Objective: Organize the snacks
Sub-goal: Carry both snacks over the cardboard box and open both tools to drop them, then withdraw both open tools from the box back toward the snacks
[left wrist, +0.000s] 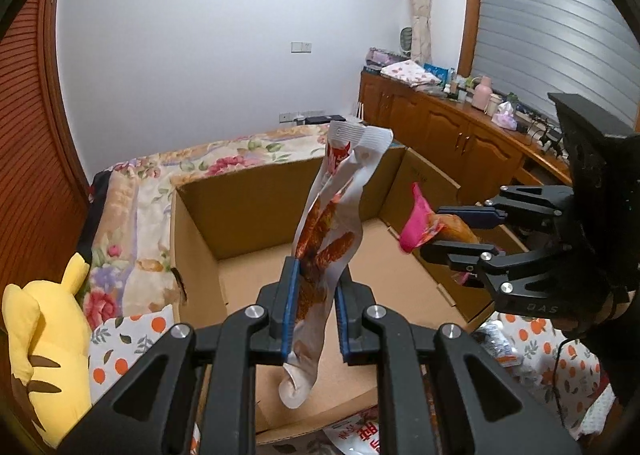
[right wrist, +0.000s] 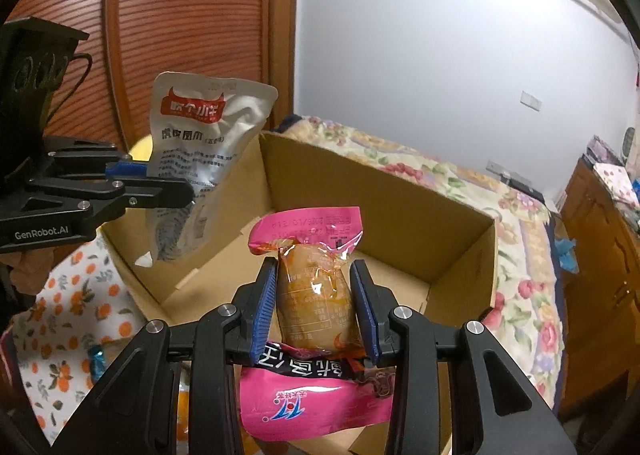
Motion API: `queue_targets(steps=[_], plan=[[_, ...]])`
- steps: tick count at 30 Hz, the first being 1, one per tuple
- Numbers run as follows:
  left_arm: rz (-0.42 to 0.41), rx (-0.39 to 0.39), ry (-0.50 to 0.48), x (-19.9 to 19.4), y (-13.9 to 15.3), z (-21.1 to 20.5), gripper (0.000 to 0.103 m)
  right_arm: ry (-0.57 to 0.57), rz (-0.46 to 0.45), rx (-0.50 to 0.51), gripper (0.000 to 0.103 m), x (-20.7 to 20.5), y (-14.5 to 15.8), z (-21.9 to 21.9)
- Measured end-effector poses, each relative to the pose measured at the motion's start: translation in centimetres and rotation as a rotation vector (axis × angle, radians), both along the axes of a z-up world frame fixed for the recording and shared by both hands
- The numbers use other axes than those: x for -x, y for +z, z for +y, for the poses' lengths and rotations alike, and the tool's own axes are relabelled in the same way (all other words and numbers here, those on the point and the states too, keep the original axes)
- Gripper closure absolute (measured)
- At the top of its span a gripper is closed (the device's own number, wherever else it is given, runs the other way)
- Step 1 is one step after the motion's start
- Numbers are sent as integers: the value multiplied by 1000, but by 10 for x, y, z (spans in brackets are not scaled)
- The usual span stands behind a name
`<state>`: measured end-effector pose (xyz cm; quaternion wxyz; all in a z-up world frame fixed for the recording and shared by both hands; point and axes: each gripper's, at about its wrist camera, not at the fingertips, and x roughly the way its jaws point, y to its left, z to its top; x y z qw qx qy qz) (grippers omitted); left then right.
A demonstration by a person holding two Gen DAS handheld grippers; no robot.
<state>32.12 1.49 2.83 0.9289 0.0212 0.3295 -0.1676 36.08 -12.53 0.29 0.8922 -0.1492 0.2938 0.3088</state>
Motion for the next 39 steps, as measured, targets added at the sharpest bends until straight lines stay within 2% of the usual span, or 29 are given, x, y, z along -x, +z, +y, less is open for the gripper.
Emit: queue_targets(steps=[5,9,13,19,30,31,38,39], plan=[[10,-1,14,-1,-5,0,87,-10,6,12,67,-1,-7,1],[12,4,9,1,-6,1,85,-10,22,20,83,-1,-9,4],[10,4,10,5,-6,2,84,-12,37,15,85,1,-12,-1],[-12,8,1,22,2,-1,79,-40,44,-35,81,16,-6,-19],[-58,30,-2,78,16,3,65,-93,18,-103,75,78,10,-55],[-59,31,-3,83,15,3,61,-97,17,-106,75,84,11,-58],[-26,18,-1,117,-2,1,54,-131,41,-116,64,113,-1,-78],[-15,15,-3,121,-8,0,49,-136,51,-114,62,117,-5,-81]])
